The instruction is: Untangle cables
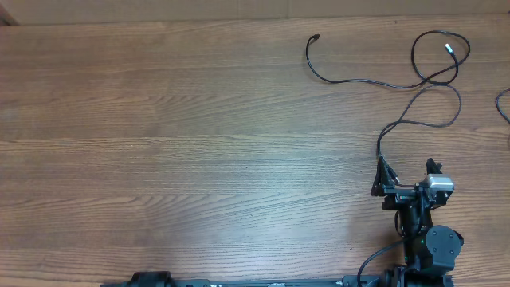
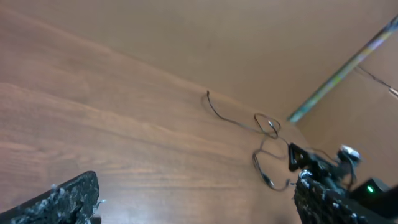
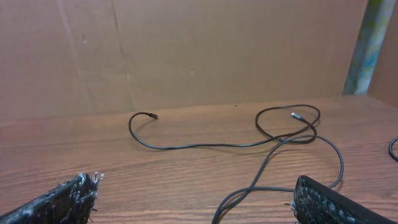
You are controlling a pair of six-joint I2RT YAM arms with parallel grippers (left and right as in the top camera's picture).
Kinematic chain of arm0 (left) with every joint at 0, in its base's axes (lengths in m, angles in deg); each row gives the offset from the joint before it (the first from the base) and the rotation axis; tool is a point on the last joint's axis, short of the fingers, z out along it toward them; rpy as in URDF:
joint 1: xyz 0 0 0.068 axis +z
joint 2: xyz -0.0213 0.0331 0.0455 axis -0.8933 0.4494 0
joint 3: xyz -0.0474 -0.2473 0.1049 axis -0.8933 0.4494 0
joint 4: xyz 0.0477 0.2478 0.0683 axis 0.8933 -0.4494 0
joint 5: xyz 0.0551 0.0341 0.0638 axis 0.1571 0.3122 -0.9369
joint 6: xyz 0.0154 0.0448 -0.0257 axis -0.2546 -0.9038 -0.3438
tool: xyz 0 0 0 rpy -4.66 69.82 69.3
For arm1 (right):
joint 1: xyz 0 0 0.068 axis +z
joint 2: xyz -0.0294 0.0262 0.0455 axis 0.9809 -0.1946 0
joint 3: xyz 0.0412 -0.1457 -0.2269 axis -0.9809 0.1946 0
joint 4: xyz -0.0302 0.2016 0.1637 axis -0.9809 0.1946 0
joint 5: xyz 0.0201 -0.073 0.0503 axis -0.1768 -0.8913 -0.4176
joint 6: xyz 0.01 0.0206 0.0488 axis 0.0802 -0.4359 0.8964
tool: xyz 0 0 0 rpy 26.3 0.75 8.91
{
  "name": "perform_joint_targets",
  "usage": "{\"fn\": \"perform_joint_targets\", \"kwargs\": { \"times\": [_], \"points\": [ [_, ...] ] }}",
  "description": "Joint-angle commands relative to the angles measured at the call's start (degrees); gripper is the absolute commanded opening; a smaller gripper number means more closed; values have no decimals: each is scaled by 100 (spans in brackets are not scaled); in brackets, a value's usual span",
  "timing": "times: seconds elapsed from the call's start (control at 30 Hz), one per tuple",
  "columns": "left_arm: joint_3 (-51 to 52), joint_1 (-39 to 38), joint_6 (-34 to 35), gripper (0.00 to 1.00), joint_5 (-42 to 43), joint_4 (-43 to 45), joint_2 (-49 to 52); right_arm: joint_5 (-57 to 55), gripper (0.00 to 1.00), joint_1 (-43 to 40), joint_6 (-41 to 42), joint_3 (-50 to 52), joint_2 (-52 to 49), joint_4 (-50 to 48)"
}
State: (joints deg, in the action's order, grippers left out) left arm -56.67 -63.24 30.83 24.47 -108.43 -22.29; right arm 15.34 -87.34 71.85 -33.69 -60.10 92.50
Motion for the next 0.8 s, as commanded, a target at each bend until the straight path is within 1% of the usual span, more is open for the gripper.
{"fn": "perform_joint_targets", "kwargs": {
  "times": [0.0, 0.17, 0.2, 0.37, 0.5, 0.77],
  "points": [
    [326, 37, -466, 99, -232, 409, -87, -35, 100, -20, -26, 68, 4, -24],
    [964, 35, -1788, 99, -24, 1342, -87, -35, 100, -20, -26, 68, 4, -24],
    [1220, 35, -2240, 100, 68, 1628, -87, -35, 100, -20, -26, 68, 4, -24],
    [2151, 28, -3182, 99, 68, 2396, -87, -35, 100, -20, -26, 68, 4, -24],
    [3224, 20, -3615, 100, 68, 3368, -87, -35, 100, -20, -26, 68, 4, -24],
    [5567, 2, -3694, 100, 74, 5965, -90, -35, 100, -20, -26, 68, 4, -24]
  ]
}}
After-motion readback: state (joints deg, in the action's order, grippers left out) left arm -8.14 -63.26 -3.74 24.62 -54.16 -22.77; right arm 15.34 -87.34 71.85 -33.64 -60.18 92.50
